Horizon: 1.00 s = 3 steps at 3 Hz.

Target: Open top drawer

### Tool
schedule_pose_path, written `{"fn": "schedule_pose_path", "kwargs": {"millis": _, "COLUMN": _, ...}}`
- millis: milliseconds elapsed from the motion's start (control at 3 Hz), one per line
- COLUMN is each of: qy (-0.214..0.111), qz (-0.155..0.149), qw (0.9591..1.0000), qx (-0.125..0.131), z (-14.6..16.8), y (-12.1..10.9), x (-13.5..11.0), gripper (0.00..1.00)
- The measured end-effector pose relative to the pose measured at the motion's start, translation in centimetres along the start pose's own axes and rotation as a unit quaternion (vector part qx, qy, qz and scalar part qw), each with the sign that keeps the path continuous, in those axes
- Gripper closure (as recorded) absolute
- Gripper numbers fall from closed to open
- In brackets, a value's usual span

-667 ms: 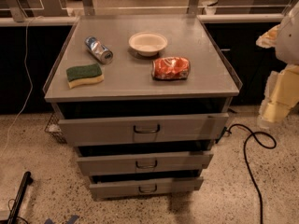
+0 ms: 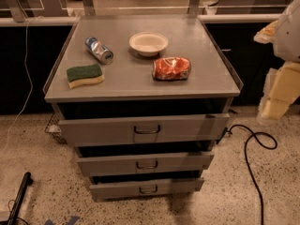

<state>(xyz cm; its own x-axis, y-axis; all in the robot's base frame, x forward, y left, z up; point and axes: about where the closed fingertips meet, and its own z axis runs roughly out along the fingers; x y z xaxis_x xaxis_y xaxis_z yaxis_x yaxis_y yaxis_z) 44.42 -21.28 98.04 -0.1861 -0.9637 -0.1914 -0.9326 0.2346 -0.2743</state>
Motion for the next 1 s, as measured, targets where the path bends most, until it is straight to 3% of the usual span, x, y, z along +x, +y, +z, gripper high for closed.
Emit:
{"fn": "schedule_pose_path", "kwargs": {"millis": 333, "qy": -0.007, "qz": -0.026, "qw": 0.9995, "qx": 0.019, "z": 0.2, "y": -1.7, "x": -1.1, "gripper": 0.00}}
{"fn": "schedule_pose_path", "kwargs": {"millis": 667, "qy": -0.051, "qz": -0.039, "qw": 0.9976, "qx": 0.026, "z": 1.5, "y": -3.9, "x": -0.8, "gripper": 0.00}}
{"fn": "schedule_pose_path", "kwargs": {"millis": 1000, "qy": -0.091, "qz": -0.057, "qw": 0.9942, "qx": 0.007, "z": 3.8, "y": -4.5, "x": -1.3, "gripper": 0.00}}
